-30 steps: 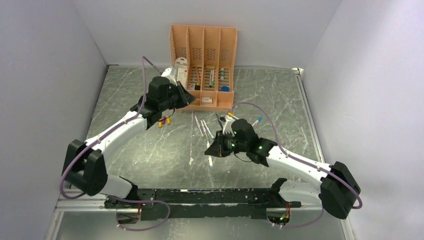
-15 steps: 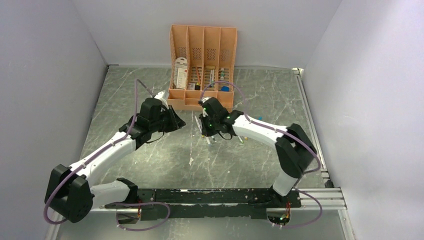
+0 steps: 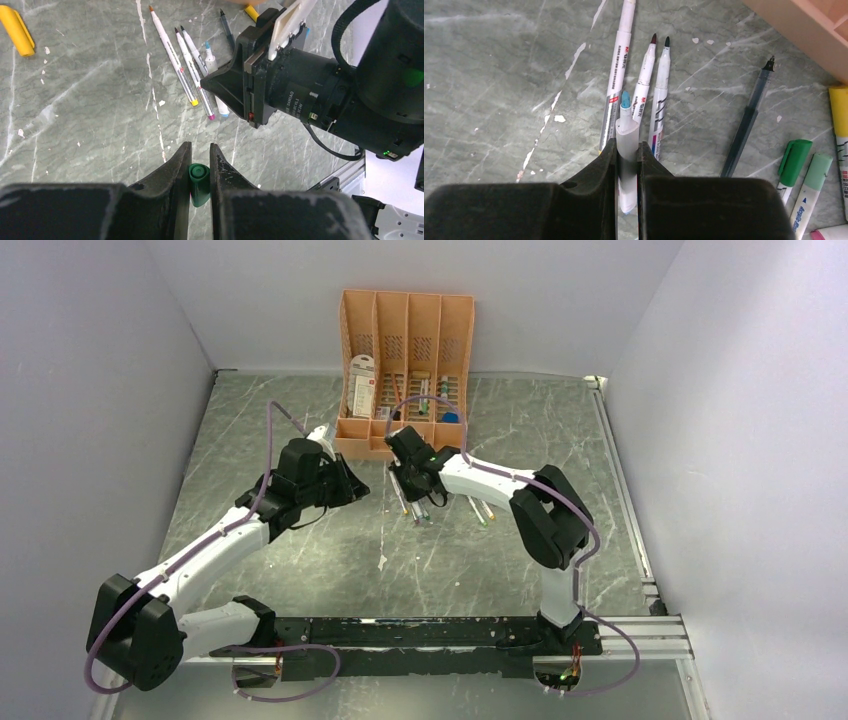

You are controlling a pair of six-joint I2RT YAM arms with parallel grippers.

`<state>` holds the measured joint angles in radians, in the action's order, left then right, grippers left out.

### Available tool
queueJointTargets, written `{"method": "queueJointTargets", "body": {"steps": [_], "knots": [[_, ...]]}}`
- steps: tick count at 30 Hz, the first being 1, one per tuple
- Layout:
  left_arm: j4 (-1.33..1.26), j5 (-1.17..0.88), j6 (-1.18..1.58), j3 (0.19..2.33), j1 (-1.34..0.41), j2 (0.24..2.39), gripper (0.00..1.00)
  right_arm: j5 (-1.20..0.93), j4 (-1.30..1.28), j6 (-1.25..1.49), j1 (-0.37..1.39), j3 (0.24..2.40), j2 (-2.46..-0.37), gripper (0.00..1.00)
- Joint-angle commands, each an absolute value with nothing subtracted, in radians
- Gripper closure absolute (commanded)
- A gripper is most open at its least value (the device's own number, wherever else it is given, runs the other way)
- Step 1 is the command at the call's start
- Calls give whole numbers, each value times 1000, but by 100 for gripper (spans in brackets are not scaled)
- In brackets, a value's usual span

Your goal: Open the pen caps

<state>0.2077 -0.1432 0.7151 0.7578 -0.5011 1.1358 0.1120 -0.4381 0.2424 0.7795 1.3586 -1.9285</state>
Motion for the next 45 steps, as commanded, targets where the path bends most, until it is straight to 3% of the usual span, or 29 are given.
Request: {"method": "queueJointTargets", "body": {"steps": [1, 13, 23, 35, 45], "knots": [[204, -172, 718, 752, -502, 1132, 93, 130, -450, 219, 765, 1387, -1957, 91], [194, -172, 719, 752, -502, 1149, 93, 96, -442, 225, 756, 1378, -1942, 73], [265, -84, 658, 837, -501, 1273, 93, 69, -458, 258, 758, 1330, -1808, 67], [379, 118, 562, 1080, -490, 1615, 93, 34, -454, 311, 757, 1135, -1549, 62], [449, 246, 532, 1224, -450, 1826, 90, 1, -423, 329, 758, 1047, -1472, 60]]}}
